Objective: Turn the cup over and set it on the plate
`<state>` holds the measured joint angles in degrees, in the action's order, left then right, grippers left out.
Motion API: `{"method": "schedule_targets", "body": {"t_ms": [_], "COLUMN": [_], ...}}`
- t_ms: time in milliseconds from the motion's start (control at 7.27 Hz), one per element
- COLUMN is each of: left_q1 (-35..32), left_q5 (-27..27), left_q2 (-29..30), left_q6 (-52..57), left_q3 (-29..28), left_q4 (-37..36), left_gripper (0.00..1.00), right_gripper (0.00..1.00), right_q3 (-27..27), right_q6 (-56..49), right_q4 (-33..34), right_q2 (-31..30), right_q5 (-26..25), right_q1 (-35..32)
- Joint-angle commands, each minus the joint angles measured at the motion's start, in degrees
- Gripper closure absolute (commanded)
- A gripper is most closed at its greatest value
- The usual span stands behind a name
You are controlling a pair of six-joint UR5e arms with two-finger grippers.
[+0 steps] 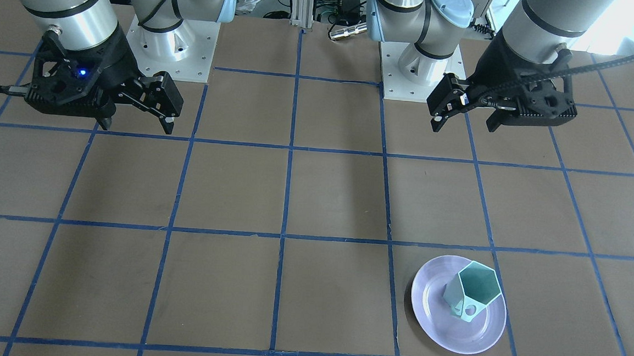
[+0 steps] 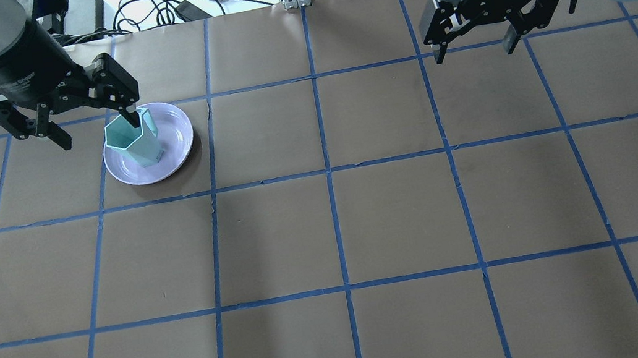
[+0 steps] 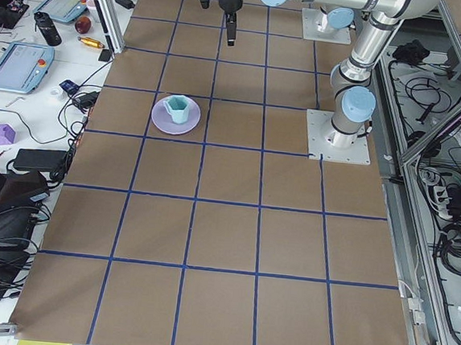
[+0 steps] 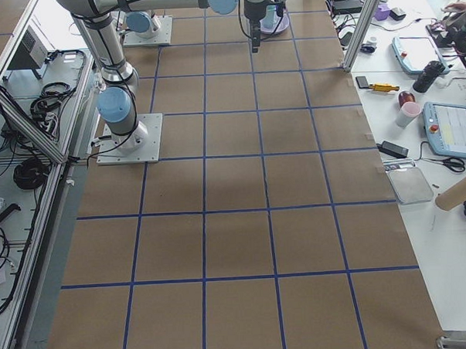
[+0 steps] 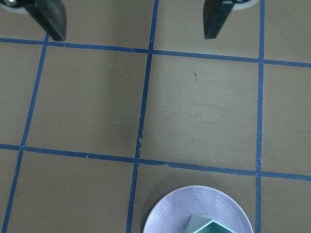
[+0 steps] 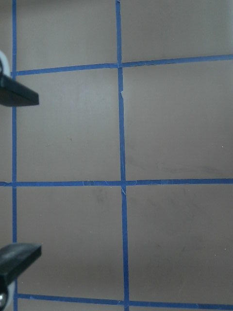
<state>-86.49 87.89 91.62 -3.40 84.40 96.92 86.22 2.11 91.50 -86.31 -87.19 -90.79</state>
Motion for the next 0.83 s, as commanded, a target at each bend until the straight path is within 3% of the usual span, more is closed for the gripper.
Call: {"method": "schedule_targets", "body": {"t_ms": [0,688], "left_q1": [-1.8,-1.9], "left_q5": [0.3,0.4], "left_q2": [1.3,1.0], "left_q6": [0.3,1.8], "left_q3": [-1.3,-0.9], "left_q4": [0.3,0.0], "left_gripper": [0.00,0.00], "right_gripper": [0.00,0.00], "right_q3": [0.0,0.0], "right_q6": [0.0,0.0], "right_q4": [0.0,0.0], "right_q2": [0.0,0.0], "right_q5": [0.0,0.0], "right_q1": [0.0,0.0]}}
